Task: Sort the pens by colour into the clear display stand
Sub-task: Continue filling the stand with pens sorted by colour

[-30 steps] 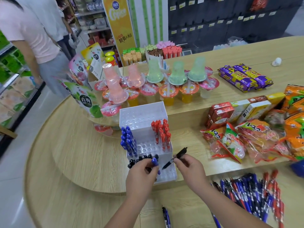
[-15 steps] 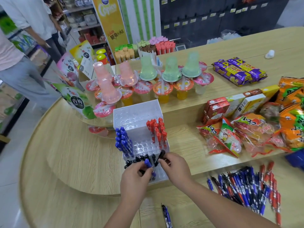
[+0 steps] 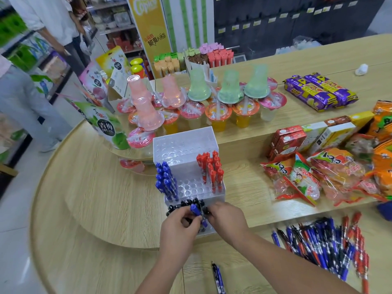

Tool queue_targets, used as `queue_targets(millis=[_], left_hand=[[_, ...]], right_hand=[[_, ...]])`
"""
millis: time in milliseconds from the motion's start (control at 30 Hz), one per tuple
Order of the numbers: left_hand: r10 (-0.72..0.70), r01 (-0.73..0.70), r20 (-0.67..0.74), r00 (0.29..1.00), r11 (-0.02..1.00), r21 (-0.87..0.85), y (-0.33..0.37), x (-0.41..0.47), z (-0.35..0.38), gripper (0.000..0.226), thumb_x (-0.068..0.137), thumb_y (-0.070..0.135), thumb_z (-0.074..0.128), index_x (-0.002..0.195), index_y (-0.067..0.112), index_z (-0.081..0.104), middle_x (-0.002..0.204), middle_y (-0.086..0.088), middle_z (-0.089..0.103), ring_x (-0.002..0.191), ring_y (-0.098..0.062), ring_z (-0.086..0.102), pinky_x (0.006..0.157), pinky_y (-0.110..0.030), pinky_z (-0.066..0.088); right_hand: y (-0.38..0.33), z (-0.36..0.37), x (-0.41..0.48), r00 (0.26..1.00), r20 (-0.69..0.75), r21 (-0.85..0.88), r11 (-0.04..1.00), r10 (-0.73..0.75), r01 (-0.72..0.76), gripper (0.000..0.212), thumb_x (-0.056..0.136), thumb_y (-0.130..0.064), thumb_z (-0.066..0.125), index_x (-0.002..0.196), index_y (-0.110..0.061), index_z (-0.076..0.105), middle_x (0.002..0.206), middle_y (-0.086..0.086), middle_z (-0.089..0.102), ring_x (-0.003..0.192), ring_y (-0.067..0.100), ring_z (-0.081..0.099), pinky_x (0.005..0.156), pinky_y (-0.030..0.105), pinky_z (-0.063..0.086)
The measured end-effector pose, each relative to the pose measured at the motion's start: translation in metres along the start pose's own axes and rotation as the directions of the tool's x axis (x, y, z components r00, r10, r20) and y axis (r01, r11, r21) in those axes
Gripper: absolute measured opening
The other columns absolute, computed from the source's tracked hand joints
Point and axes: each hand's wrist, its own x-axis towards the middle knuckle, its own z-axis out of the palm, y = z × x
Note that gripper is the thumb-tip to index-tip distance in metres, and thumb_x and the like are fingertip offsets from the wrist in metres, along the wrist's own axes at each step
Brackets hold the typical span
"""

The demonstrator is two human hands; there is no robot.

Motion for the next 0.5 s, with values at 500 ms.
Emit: queue_targets(millis=[500], left_hand=[[0.031, -0.031, -0.005, 1.0, 0.993, -0.114, 0.012, -0.003, -0.008, 0.017, 0.077, 0.02, 0.072, 0.078, 0.036, 0.07, 0.071, 0.008, 0.065, 0.059, -0.005, 0.05, 0.057, -0.019, 0.043]], right_hand=[[-0.018, -0.041, -0.03, 1.0, -0.014, 0.246, 0.969, 0.013, -0.009, 0.021, 0.09, -0.038, 0.058, 0.11, -0.041, 0.06, 0.102, -0.023, 0.058, 0.079, -0.002, 0.058, 0.07, 0.024, 0.051]])
